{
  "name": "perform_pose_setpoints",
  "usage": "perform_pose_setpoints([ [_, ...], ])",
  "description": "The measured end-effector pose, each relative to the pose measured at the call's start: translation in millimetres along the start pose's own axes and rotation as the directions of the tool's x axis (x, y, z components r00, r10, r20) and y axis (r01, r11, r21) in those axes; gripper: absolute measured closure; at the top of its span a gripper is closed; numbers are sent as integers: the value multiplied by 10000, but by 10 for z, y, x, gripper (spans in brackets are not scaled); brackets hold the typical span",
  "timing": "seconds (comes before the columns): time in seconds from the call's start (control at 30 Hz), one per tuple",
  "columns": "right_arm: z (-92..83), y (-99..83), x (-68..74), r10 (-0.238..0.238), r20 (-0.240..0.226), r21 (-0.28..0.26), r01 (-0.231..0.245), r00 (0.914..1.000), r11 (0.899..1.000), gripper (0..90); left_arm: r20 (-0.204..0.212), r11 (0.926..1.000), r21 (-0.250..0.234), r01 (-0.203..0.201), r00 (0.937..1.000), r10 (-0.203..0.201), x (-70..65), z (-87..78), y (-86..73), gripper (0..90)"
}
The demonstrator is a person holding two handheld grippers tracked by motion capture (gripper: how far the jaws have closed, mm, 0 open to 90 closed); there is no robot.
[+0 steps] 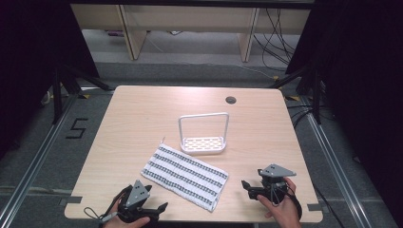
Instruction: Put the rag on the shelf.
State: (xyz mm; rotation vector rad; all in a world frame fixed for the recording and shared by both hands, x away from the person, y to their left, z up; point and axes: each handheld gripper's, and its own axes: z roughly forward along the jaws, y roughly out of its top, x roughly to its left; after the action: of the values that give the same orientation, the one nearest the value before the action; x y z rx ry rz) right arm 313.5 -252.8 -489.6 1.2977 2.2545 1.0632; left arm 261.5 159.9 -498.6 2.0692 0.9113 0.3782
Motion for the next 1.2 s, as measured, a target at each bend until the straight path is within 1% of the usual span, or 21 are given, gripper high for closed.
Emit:
perform_pose_setpoints([
  [0.03,22,11,-25,-348,-125,-144,346,9993,9993,254,2,9999,106,-124,9999,124,-16,14,14,191],
  [0.1,26,33,-19,-500,-187,-118,498,9986,9987,262,135,9999,76,-104,9999,103,-34,26,20,202],
  [0.17,40,53,-4,-586,-305,-181,581,9978,9981,271,242,9994,219,-255,9994,249,-77,55,57,206],
  [0.3,38,84,29,-577,-358,-155,572,9977,9982,307,490,10000,-62,-51,9988,54,-141,98,83,207],
  [0.33,53,112,43,-665,-494,-157,658,9966,9977,322,580,9998,57,-208,9981,205,-167,119,105,209],
  [0.4,66,121,43,-856,-476,-272,844,9952,9961,334,600,9999,15,-142,9981,141,-197,148,118,211],
  [0.43,91,149,71,-839,-550,-94,835,9950,9965,350,609,9991,213,-380,9975,367,-220,184,136,213],
  [0.47,93,153,107,-555,-569,5,556,9968,9985,360,860,9997,86,-226,9961,218,-267,227,146,214],
  [0.5,117,168,97,-979,-605,-87,976,9934,9952,370,825,9986,236,-463,9956,443,-276,239,158,215],
  [0.57,130,183,115,-1075,-687,7,1078,9918,9942,383,967,9949,329,-949,9911,913,-339,290,195,217],
  [0.63,156,198,128,-1137,-741,18,1141,9908,9935,400,1168,9966,228,-787,9903,756,-411,338,216,220],
  [0.67,171,204,118,-1333,-740,-8,1336,9883,9910,404,1146,9940,296,-1057,9882,1017,-426,356,236,220],
  [0.7,178,214,135,-1089,-814,91,1100,9907,9939,411,1204,9927,291,-1172,9863,1129,-456,387,255,220],
  [0.73,201,226,132,-1187,-831,23,1193,9894,9929,422,1242,9911,280,-1302,9842,1258,-472,396,267,221],
  [0.83,256,261,124,-1614,-854,-52,1615,9832,9869,437,1412,9928,176,-1188,9833,1151,-528,456,296,224],
  [0.87,258,270,146,-1374,-958,88,1389,9859,9903,442,1436,9917,250,-1264,9821,1216,-537,464,314,224],
  [0.9,284,284,138,-1678,-936,-15,1684,9814,9857,447,1515,9923,216,-1222,9814,1175,-540,473,323,224],
  [0.93,283,293,156,-1440,-1016,158,1463,9843,9891,450,1443,9939,270,-1067,9843,1018,-543,495,332,225],
  [1.0,313,308,161,-1591,-1008,72,1607,9821,9870,457,1613,9908,404,-1289,9795,1208,-547,506,361,228],
  [1.13,353,338,178,-1743,-1073,172,1771,9788,9840,469,1529,9904,264,-1359,9796,1303,-590,551,378,235],
  [1.2,397,359,202,-1783,-1127,315,1829,9775,9826,479,1618,9873,221,-1574,9751,1518,-648,598,409,238],
])
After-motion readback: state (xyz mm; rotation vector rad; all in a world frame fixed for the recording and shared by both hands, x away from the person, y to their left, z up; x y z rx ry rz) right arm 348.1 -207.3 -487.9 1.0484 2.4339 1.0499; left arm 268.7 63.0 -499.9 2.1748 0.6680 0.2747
